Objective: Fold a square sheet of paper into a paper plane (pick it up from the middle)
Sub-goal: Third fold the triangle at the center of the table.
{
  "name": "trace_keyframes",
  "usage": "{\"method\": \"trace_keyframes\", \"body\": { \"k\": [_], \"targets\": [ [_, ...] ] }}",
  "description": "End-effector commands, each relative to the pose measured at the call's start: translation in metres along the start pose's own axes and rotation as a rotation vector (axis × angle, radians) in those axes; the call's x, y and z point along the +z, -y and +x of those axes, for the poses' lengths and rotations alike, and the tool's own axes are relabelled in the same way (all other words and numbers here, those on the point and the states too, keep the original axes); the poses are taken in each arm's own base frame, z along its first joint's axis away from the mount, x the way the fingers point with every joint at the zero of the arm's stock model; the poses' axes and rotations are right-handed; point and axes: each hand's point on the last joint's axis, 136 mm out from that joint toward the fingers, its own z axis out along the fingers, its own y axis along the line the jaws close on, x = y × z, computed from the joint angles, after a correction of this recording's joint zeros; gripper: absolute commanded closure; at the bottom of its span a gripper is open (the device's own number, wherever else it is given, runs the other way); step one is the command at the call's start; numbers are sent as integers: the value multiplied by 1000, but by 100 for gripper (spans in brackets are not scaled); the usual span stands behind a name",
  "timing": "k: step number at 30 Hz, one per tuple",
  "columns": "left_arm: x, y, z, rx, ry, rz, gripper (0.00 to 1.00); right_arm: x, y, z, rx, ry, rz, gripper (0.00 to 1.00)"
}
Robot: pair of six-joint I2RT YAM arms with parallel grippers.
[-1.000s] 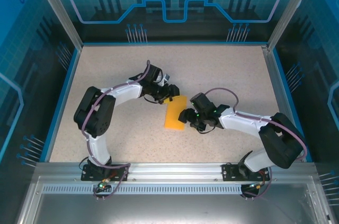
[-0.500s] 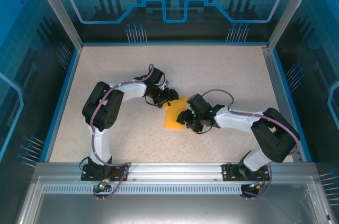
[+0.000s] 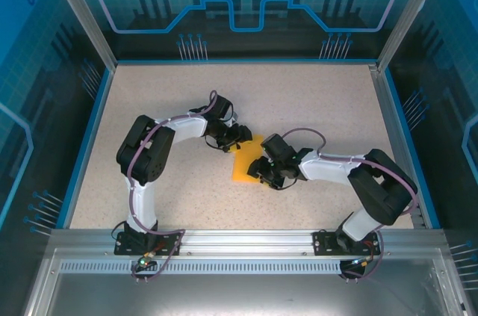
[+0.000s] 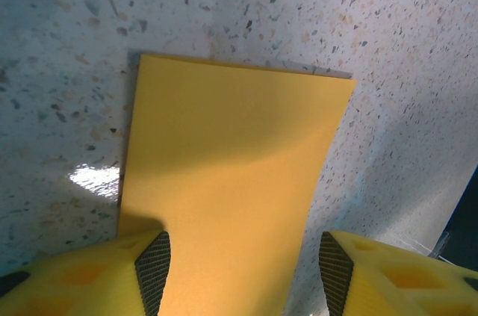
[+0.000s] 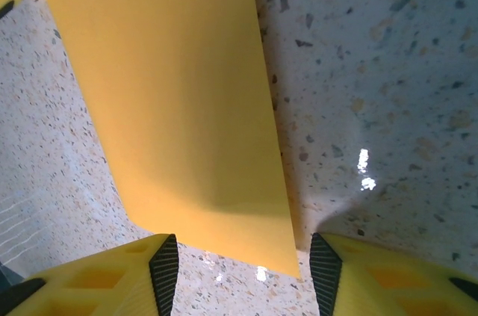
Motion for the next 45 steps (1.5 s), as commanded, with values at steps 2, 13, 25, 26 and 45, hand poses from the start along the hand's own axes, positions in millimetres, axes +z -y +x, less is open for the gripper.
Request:
{"method": "trace_keyframes", "body": {
  "k": [2,13,25,26,45],
  "targets": [
    [10,-31,7,-64,-25,-111,40,5,-21,6,-6,-35,-66,47],
    [10,-32,8,-65,-28,-110,40,-6,-25,-2,4,38,-103,51],
    [9,-34,8,-68,-27,-114,40,-14,-14,-5,39,78,-61,68],
    [9,-34,7,-68,-26,-114,40,-14,-14,-5,41,79,-58,69],
    [-3,-19,19,-55,-31,-30,40,-20,-16,-1,21,60,-16,100]
  ]
}}
